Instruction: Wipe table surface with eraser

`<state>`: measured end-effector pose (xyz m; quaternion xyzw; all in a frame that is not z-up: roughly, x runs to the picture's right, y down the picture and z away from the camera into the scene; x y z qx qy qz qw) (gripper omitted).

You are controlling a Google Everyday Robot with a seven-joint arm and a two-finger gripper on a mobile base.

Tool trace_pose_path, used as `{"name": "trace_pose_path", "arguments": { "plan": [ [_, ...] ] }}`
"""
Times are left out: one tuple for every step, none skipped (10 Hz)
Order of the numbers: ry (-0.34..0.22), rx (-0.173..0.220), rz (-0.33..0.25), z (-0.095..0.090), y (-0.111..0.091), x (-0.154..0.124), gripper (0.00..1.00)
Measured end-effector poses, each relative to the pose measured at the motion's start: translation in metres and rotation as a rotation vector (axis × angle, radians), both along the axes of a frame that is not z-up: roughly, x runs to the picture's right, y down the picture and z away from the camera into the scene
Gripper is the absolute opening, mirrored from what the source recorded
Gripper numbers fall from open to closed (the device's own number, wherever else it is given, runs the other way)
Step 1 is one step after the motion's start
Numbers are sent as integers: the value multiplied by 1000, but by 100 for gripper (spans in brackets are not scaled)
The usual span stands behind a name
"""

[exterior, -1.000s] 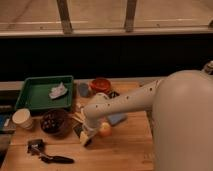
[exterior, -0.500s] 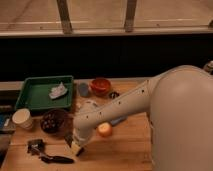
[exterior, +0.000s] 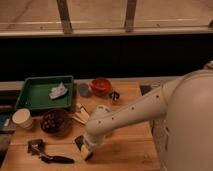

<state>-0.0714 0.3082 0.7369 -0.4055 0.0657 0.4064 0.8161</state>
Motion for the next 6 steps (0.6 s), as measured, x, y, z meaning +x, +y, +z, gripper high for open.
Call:
{"name": "trace_pose_path", "arguments": {
  "plan": [
    [22,-4,14,8,-6,13,0],
    [30,-5,24,14,-12,19,0],
    [24,-2,37,23,-21,23,0],
    [9,2,43,28,-28,23,0],
    [-23,7,41,30,-35,14,0],
    [-57,10,38,30,-40,3,0]
  ]
}}
